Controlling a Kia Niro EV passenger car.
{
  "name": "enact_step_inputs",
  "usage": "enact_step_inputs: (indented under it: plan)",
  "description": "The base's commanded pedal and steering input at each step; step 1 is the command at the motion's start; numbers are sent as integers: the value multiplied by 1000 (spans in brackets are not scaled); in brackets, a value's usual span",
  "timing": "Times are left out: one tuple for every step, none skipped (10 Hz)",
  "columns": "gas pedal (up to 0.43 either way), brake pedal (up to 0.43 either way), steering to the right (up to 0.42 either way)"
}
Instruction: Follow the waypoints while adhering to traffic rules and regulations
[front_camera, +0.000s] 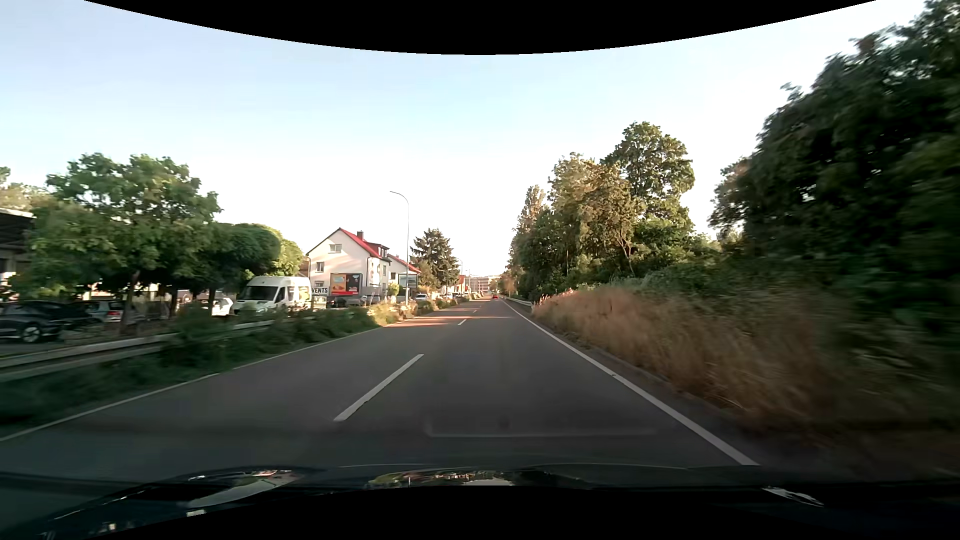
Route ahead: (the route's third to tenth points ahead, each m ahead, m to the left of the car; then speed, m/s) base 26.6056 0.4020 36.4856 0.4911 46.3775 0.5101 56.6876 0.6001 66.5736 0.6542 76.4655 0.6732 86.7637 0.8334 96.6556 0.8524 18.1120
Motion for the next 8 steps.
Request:
enact_step_inputs:
  plan:
    - [0, 0, 3]
    - [0, 0, 3]
    - [0, 0, 3]
    - [0, 0, 3]
    - [0, 0, 3]
    - [0, 0, 3]
    - [0, 0, 3]
    - [0, 0, 3]
